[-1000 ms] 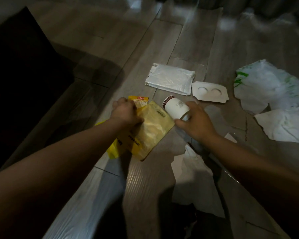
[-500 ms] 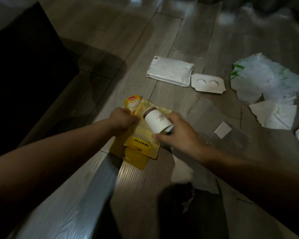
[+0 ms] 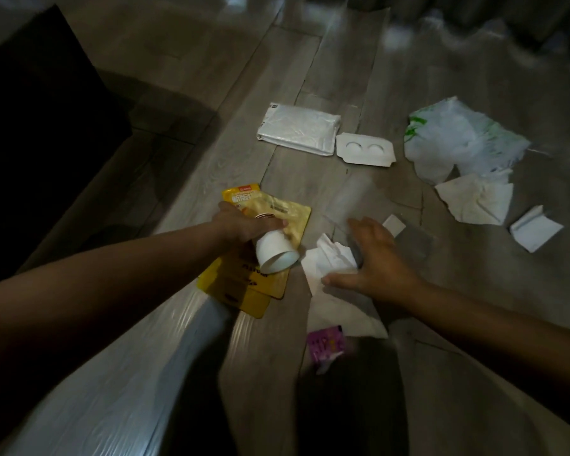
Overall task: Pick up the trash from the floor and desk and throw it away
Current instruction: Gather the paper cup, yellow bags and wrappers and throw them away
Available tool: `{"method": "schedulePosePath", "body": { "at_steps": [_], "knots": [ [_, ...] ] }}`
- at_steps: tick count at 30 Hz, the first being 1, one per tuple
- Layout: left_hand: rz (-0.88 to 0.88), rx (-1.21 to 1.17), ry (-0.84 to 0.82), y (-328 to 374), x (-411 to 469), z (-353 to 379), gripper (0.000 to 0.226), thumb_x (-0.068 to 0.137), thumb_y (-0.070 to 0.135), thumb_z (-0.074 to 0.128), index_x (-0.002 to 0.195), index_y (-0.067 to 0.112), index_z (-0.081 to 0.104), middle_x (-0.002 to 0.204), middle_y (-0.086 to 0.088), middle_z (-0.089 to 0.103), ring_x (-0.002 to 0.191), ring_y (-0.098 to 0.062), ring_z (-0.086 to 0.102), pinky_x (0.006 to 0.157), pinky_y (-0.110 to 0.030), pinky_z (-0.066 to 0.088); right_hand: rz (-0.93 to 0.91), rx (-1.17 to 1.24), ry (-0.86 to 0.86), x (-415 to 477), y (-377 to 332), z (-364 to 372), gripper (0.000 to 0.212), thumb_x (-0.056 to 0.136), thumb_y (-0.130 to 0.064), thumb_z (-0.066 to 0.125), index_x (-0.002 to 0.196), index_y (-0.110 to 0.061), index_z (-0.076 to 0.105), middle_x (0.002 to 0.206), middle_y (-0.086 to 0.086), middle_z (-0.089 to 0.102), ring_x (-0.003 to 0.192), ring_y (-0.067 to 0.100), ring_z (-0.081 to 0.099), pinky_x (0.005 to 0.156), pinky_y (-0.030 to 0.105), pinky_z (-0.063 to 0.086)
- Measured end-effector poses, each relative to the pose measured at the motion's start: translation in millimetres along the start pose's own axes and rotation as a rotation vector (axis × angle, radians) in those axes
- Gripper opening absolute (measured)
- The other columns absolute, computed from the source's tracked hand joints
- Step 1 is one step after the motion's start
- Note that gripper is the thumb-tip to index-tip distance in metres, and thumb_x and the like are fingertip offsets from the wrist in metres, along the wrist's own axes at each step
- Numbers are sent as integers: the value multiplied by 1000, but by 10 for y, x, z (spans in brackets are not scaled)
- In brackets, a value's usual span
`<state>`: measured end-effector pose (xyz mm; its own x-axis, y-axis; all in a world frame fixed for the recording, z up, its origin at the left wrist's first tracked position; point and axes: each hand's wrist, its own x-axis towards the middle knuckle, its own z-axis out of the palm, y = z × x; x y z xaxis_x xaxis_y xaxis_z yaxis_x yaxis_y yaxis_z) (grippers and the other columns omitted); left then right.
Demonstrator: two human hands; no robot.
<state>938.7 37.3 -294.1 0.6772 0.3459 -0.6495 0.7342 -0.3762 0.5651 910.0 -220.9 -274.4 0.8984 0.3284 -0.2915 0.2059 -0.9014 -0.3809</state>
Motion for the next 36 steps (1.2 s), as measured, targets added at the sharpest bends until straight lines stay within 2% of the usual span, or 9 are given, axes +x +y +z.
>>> {"method": "schedulePosePath", "body": {
  "at_steps": [3,7,10,13,20,24,30,33,36],
  "knots": [
    [37,104,74,-37,13,76,131,55,61,80,149,9,5,151,-16,25,136,-36,31,106,-44,38,116,-82,-135,-60,234,-1,137,48,-77,72,151,-32,-7,160,0,-12,147,29,-7,118,53,14],
    [79,92,117,-81,23,136,120,61,56,79,149,13,10,148,-16,29,134,-36,34,103,-44,38,111,-65,-250,-124,320,67,148,35,-87,67,145,-40,-20,158,-3,-21,146,30,-16,115,61,13],
    [107,87,103,-118,6,135,107,63,57,76,145,16,21,142,-16,36,127,-36,41,98,-44,44,8,-105,-211,-281,253,321,149,27,-96,56,141,-44,-26,155,-12,-25,144,27,-19,113,56,0],
    [111,121,106,-137,-14,139,102,65,60,73,144,16,26,141,-16,37,125,-36,43,97,-44,45,-39,-117,-197,-393,211,571,152,25,-94,58,138,-47,-32,152,-10,-34,142,30,-26,110,57,-2],
    [117,143,92,-153,15,145,102,66,61,71,145,15,25,141,-17,37,124,-37,43,99,-44,44,-30,-144,-78,-313,288,501,133,47,-85,63,146,-39,-14,158,-6,-18,145,30,-13,116,55,9],
    [113,162,101,-171,55,145,102,64,65,70,143,16,27,140,-16,38,124,-38,44,99,-46,45,-26,-152,-81,-194,324,329,136,46,-84,65,147,-37,-13,158,-2,-18,145,29,-19,115,57,7],
    [120,172,102,-166,52,153,102,66,64,70,144,14,27,141,-17,38,124,-38,44,99,-45,44,-291,-189,-137,-268,282,522,136,38,-93,56,144,-49,-17,154,-10,-31,141,28,-29,107,58,-7],
    [109,174,107,-151,32,160,102,66,63,70,144,13,27,141,-17,37,124,-38,44,97,-44,44,-270,-265,-157,-215,338,598,133,40,-88,62,141,-55,-18,152,-10,-35,139,30,-33,106,58,-11],
    [111,156,106,-155,30,167,100,66,62,71,143,15,28,140,-18,38,124,-38,43,99,-46,44,-219,-229,-177,-148,391,577,125,45,-87,61,138,-59,-18,156,-10,-26,143,29,-22,108,52,-7]
  ]
}}
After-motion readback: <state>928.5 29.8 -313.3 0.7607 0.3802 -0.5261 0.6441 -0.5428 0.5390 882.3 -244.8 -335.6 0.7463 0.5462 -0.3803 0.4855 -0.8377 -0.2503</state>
